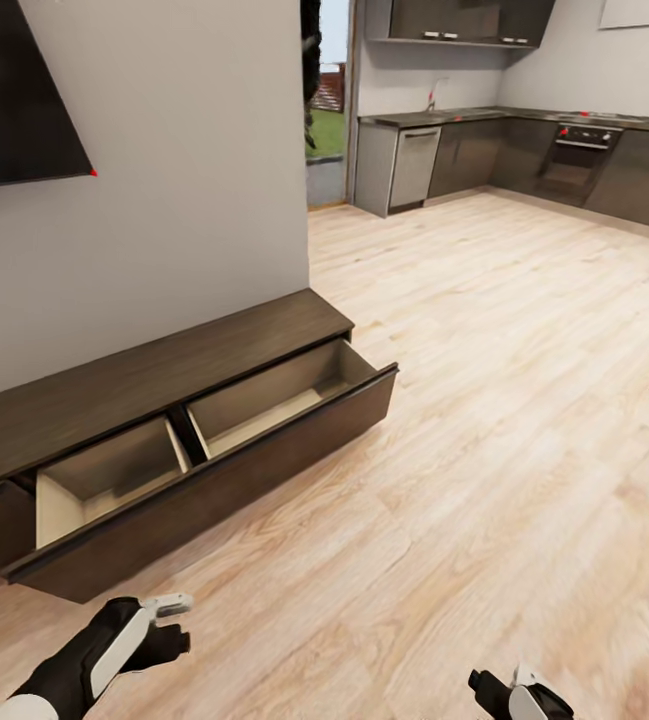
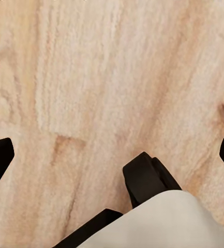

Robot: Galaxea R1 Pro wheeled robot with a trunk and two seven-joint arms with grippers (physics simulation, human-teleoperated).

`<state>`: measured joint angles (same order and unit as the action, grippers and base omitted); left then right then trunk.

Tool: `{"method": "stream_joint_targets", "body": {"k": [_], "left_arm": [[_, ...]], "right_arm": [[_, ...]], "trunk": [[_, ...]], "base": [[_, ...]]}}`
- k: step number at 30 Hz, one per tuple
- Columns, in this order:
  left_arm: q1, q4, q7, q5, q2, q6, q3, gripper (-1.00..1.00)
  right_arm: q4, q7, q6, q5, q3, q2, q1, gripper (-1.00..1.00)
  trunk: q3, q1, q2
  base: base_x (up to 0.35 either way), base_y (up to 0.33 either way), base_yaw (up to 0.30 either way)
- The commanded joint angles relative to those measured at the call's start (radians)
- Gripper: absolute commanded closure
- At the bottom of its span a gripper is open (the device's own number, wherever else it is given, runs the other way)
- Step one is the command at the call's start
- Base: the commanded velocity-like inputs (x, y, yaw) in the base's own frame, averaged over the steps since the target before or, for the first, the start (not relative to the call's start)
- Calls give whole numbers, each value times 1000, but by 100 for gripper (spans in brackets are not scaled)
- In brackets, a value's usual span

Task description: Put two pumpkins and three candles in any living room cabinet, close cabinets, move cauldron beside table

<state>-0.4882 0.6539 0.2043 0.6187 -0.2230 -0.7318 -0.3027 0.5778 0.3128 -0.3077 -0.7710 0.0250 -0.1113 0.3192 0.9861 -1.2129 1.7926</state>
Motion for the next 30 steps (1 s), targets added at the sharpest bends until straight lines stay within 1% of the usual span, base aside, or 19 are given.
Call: {"method": "stream_joint_targets", "body": {"k": [1,4,10,15,23,30], "left_arm": [[-4,2,-11,11,-9,-3,-6,-100],[-9,2,-24,10,-12,-6,-6,-100],[-10,2,-25,10,-8,-11,-5,-100],[-11,2,-25,9,-3,-5,-6,-100],[-10,2,-25,9,-3,-5,-6,-100],[-11,2,-25,9,-2,-5,-6,-100]], "right_arm": [[2,7,-3,-7,3,-1,0,-100],[2,6,4,-7,3,-1,1,-100],[2,7,53,-7,3,-2,1,-100],[1,8,58,-7,2,-1,1,-100],[2,7,64,-7,3,-1,0,-100],[2,9,69,-7,3,-1,0,-100]], "trunk": [[0,0,0],[-3,0,0],[-11,0,0],[-18,0,0],[-28,0,0],[-37,0,0]], "base": [[0,0,-158],[0,0,-157],[0,0,-132],[0,0,-157],[9,0,-198],[163,-90,-128]]}}
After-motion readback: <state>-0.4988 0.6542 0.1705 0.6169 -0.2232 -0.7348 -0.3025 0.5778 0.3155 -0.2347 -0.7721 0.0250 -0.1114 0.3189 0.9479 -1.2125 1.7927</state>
